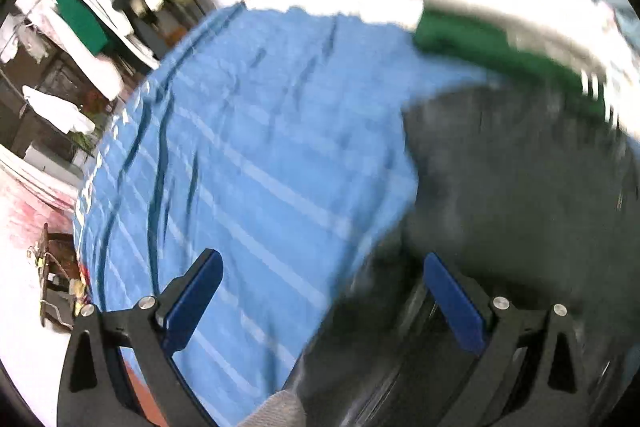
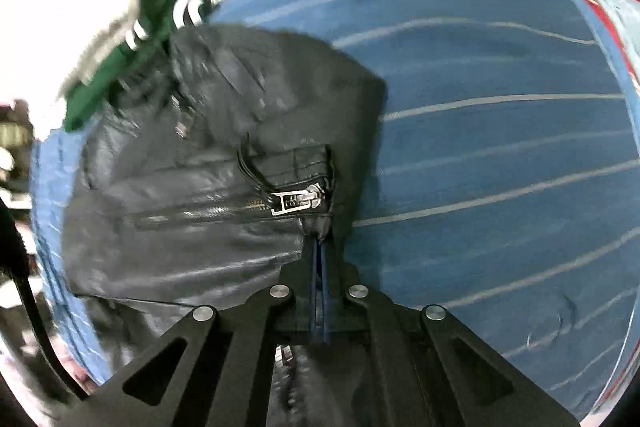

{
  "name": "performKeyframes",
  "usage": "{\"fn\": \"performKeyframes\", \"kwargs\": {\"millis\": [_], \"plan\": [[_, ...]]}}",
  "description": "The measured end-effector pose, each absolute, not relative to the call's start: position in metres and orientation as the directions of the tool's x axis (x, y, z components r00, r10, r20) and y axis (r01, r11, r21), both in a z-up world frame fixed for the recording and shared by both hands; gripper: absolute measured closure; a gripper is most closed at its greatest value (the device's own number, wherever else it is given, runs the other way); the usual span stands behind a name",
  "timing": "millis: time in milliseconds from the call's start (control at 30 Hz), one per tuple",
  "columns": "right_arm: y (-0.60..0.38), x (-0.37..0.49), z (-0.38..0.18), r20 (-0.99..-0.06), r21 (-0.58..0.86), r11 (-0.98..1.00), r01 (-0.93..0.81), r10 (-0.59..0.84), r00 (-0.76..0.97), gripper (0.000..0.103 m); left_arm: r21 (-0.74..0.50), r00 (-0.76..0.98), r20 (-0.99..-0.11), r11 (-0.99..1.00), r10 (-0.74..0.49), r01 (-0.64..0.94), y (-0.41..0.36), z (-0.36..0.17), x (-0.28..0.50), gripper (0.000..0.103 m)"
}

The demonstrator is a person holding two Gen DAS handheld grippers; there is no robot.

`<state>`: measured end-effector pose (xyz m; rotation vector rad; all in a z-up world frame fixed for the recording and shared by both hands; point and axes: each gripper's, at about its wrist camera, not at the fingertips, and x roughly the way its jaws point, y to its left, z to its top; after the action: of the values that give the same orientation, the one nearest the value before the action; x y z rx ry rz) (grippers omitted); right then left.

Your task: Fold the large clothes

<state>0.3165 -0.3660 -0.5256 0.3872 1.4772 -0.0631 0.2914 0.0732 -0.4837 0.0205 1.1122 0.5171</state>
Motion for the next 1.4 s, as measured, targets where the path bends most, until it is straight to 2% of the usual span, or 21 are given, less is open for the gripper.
{"fn": "performKeyframes", "kwargs": {"millis": [100, 200, 267, 333, 433, 567, 700, 767, 900, 1033, 1133, 1167, 1200, 1233, 1300, 1400], "plan": [[-0.369, 0.321, -0.538, -0.975, 0.219, 0.923, 0.316, 0.215, 0.048, 0.100, 0.327, 0.325, -0.832, 0.871, 0.449, -0.367, 0.069, -0.506, 0.330, 0.000], [-0.373, 0.321, -0.532, -0.970, 0.237, 0.909, 0.342, 0.239, 0.038, 0.099, 0.424, 0.251, -0.835, 0.864, 0.489, -0.272, 0.063, -0.561, 0.351, 0.000], [-0.370, 0.319, -0.525, -0.977, 0.208, 0.918, 0.338, 0.213, 0.024, 0.087, 0.428, 0.271, -0.832, 0.871, 0.484, -0.240, 0.067, -0.570, 0.349, 0.000], [-0.372, 0.315, -0.507, -0.982, 0.188, 0.927, 0.324, 0.177, 0.063, 0.084, 0.433, 0.278, -0.829, 0.872, 0.484, -0.227, 0.066, -0.563, 0.344, 0.000], [-0.364, 0.311, -0.481, -0.980, 0.180, 0.941, 0.286, 0.145, 0.138, 0.084, 0.422, 0.287, -0.826, 0.870, 0.485, -0.256, 0.064, -0.532, 0.335, 0.000], [-0.335, 0.316, -0.488, -0.963, 0.263, 0.945, 0.194, 0.245, 0.112, 0.084, 0.394, 0.322, -0.820, 0.874, 0.474, -0.283, 0.051, -0.501, 0.325, 0.000], [-0.314, 0.319, -0.533, -0.987, 0.152, 0.980, 0.129, 0.158, -0.033, 0.084, 0.465, 0.267, -0.817, 0.858, 0.511, -0.218, 0.041, -0.535, 0.338, 0.000], [-0.304, 0.324, -0.550, -0.993, 0.100, 0.991, 0.090, 0.106, -0.055, 0.092, 0.449, 0.232, -0.840, 0.868, 0.491, -0.210, 0.048, -0.563, 0.346, 0.000], [-0.294, 0.335, -0.559, -0.992, 0.055, 0.994, 0.090, 0.065, -0.108, 0.093, 0.408, 0.260, -0.854, 0.890, 0.450, -0.201, 0.052, -0.568, 0.352, 0.000], [-0.298, 0.343, -0.557, -0.985, 0.091, 0.983, 0.163, 0.112, -0.131, 0.092, 0.341, 0.276, -0.881, 0.919, 0.385, -0.196, 0.062, -0.564, 0.349, 0.000], [-0.318, 0.330, -0.525, -0.976, 0.179, 0.950, 0.255, 0.204, -0.077, 0.085, 0.314, 0.277, -0.887, 0.923, 0.369, -0.224, 0.066, -0.542, 0.338, 0.000], [-0.323, 0.322, -0.511, -0.977, 0.186, 0.946, 0.265, 0.207, -0.054, 0.064, 0.314, 0.282, -0.885, 0.921, 0.371, -0.229, 0.065, -0.533, 0.329, 0.000], [-0.327, 0.311, -0.498, -0.982, 0.166, 0.949, 0.266, 0.185, -0.046, 0.049, 0.319, 0.274, -0.885, 0.920, 0.376, -0.228, 0.063, -0.527, 0.320, 0.000], [-0.329, 0.302, -0.488, -0.988, 0.127, 0.956, 0.263, 0.145, -0.051, 0.026, 0.333, 0.255, -0.888, 0.917, 0.383, -0.218, 0.060, -0.523, 0.306, 0.000], [-0.328, 0.281, -0.479, -0.992, 0.081, 0.967, 0.241, 0.101, -0.075, 0.026, 0.376, 0.217, -0.884, 0.906, 0.414, -0.194, 0.054, -0.527, 0.282, 0.000], [-0.315, 0.262, -0.498, -0.986, 0.070, 0.982, 0.177, 0.095, -0.137, 0.026, 0.412, 0.161, -0.885, 0.896, 0.436, -0.162, 0.044, -0.555, 0.256, 0.000]]}}
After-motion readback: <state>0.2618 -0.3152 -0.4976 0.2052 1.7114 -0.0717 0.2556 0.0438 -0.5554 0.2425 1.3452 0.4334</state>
